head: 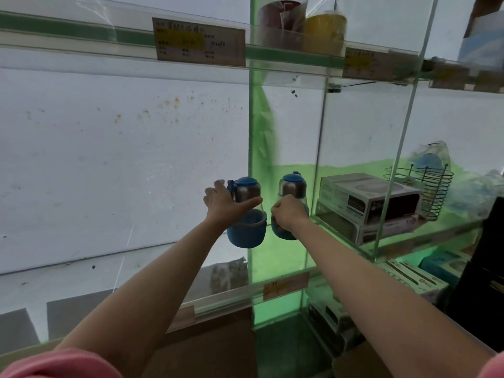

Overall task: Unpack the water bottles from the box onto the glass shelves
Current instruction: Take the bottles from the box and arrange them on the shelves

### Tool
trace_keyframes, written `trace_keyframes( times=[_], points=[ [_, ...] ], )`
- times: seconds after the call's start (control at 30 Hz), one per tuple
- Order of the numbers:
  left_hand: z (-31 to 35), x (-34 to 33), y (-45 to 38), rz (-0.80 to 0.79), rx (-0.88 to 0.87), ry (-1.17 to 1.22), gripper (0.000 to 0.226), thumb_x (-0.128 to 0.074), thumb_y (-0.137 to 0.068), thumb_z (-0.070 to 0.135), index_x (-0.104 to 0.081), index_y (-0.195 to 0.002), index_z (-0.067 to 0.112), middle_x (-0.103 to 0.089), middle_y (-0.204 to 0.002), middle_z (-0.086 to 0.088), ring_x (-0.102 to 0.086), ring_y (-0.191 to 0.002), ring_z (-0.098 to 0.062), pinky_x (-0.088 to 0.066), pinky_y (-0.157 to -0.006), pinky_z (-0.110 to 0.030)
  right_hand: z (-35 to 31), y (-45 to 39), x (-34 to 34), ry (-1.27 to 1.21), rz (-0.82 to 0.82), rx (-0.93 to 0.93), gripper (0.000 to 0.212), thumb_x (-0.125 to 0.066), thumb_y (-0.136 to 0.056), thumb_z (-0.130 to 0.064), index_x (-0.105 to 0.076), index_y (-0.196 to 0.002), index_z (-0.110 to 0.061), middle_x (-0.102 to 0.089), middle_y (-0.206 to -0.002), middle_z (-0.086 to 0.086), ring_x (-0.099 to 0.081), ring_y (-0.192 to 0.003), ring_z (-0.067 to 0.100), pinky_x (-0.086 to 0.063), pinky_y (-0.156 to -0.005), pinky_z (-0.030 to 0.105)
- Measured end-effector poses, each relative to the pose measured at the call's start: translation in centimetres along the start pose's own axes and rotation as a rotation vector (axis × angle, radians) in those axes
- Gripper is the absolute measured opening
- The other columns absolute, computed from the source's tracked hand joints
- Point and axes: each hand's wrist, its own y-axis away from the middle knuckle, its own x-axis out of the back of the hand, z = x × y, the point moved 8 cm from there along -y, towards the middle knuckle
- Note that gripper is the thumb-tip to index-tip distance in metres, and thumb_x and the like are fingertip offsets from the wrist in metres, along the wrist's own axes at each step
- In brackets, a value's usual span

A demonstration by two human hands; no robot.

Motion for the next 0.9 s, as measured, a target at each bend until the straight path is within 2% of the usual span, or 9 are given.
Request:
trace_keyframes(
  times=[0.07,0.1,0.27,0.47,0.57,0.63,0.77,0.87,0.9],
  points=[
    [1.5,0.9,0.5,0.055,-0.071,-0.035,0.095,-0.079,-0.066,0.050,-0.029,-0.136,0.009,-0.032,-0.132,-0.016,-0.029,-0.129,-0.031,-0.035,-0.105,-0.044,0.7,0.5,0.8,-0.071,0.019,-0.008,0.026,-0.048,-0.092,-0.014,-0.065,-0.104,0.001,-0.067,-0.103,0.020,-0.064,-0.095,0.035,-0.055,-0.080,0.037],
    [2.5,1.3,0.9,0.081,-0.119,-0.055,0.096,-0.079,-0.066,0.049,-0.029,-0.137,0.010,-0.031,-0.134,-0.016,-0.028,-0.129,-0.031,-0.035,-0.106,-0.044,1.0,0.9,1.3,-0.098,0.030,-0.008,0.026,-0.051,-0.091,-0.017,-0.065,-0.104,0.001,-0.067,-0.104,0.021,-0.065,-0.094,0.036,-0.055,-0.083,0.041],
    [8.2,0.5,4.0,0.177,-0.378,-0.023,0.086,-0.081,-0.067,0.039,-0.038,-0.134,0.008,-0.035,-0.131,-0.015,-0.032,-0.126,-0.029,-0.030,-0.105,-0.035,1.9,3.9,4.8,-0.170,0.032,0.035,0.025,-0.053,-0.085,-0.011,-0.067,-0.092,0.008,-0.070,-0.090,0.026,-0.069,-0.082,0.039,-0.057,-0.075,0.051],
    [12.1,-6.8,8.4,0.007,-0.429,0.114,0.084,-0.082,-0.064,0.042,-0.042,-0.129,0.007,-0.038,-0.126,-0.013,-0.039,-0.121,-0.027,-0.034,-0.106,-0.035,4.7,8.3,10.6,-0.167,0.078,0.044,0.020,-0.060,-0.087,-0.013,-0.071,-0.091,0.003,-0.069,-0.089,0.017,-0.067,-0.089,0.033,-0.058,-0.075,0.047],
    [12.4,-11.4,10.8,-0.078,-0.392,0.204,0.081,-0.081,-0.065,0.045,-0.044,-0.127,0.008,-0.042,-0.124,-0.012,-0.044,-0.118,-0.026,-0.038,-0.104,-0.038,8.5,10.9,12.7,-0.093,0.124,0.007,0.018,-0.059,-0.084,-0.011,-0.071,-0.090,0.001,-0.070,-0.090,0.020,-0.067,-0.088,0.036,-0.056,-0.076,0.050],
    [12.4,-14.7,12.7,-0.150,-0.375,0.246,0.079,-0.082,-0.065,0.044,-0.046,-0.125,0.008,-0.045,-0.122,-0.012,-0.048,-0.114,-0.024,-0.040,-0.100,-0.033,11.8,12.7,13.4,-0.042,0.144,-0.044,0.020,-0.057,-0.082,-0.009,-0.069,-0.092,0.002,-0.069,-0.094,0.023,-0.066,-0.090,0.037,-0.055,-0.077,0.051],
    [12.0,-21.5,17.7,-0.308,-0.382,0.304,0.072,-0.082,-0.066,0.042,-0.048,-0.120,0.009,-0.049,-0.118,-0.009,-0.050,-0.101,-0.015,-0.038,-0.085,-0.020,19.8,16.7,14.0,0.017,0.159,-0.197,0.022,-0.061,-0.082,-0.014,-0.067,-0.101,-0.006,-0.068,-0.101,0.016,-0.065,-0.095,0.032,-0.055,-0.082,0.047],
    [11.6,-26.2,21.9,-0.422,-0.401,0.320,0.076,-0.081,-0.066,0.046,-0.047,-0.123,0.009,-0.048,-0.119,-0.007,-0.049,-0.103,-0.015,-0.039,-0.085,-0.023,25.5,20.3,14.2,0.087,0.157,-0.290,0.025,-0.059,-0.084,-0.015,-0.066,-0.107,-0.008,-0.066,-0.098,0.010,-0.061,-0.085,0.026,-0.052,-0.074,0.036],
    [11.4,-27.9,23.5,-0.462,-0.411,0.312,0.077,-0.081,-0.065,0.047,-0.046,-0.123,0.009,-0.048,-0.118,-0.007,-0.050,-0.105,-0.017,-0.040,-0.085,-0.024,27.5,21.9,14.3,0.098,0.166,-0.323,0.024,-0.060,-0.085,-0.016,-0.066,-0.107,-0.009,-0.067,-0.098,0.010,-0.061,-0.083,0.024,-0.051,-0.072,0.036]
  ],
)
